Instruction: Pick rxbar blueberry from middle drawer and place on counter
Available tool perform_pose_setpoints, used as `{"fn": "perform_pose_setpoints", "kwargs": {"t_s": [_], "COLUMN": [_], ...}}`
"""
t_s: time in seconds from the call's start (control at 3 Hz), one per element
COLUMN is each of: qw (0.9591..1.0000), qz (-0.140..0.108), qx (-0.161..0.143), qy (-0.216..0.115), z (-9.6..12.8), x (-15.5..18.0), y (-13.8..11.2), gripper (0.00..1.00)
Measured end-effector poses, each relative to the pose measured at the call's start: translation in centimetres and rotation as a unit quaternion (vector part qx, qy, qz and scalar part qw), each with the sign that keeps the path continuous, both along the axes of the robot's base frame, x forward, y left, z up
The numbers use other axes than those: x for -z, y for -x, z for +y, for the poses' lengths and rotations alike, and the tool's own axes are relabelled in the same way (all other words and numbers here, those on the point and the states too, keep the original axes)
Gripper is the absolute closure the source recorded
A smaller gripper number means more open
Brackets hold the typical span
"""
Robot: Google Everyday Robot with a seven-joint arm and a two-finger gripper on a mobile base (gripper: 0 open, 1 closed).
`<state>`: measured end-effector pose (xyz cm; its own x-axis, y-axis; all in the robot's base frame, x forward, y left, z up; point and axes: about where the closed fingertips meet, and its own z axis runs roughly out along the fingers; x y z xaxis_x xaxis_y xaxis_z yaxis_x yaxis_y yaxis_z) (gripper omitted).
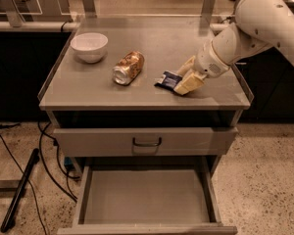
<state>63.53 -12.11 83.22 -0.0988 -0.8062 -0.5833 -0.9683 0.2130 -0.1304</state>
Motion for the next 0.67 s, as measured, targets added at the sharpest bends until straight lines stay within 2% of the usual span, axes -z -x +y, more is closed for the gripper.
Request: {"fn": "perform_pose_setpoints", "kwargs": {"t_s": [0.33, 0.67], "qw": [1.0000, 1.0000], "qz": [0.009, 0.009], "qx": [-0.001, -0.001], "qy": [0.001, 0.000], "z": [0.32, 0.32], "x": [0.89, 0.86], "y": [-0.05, -0.05], "gripper": [0.98, 0.75]}}
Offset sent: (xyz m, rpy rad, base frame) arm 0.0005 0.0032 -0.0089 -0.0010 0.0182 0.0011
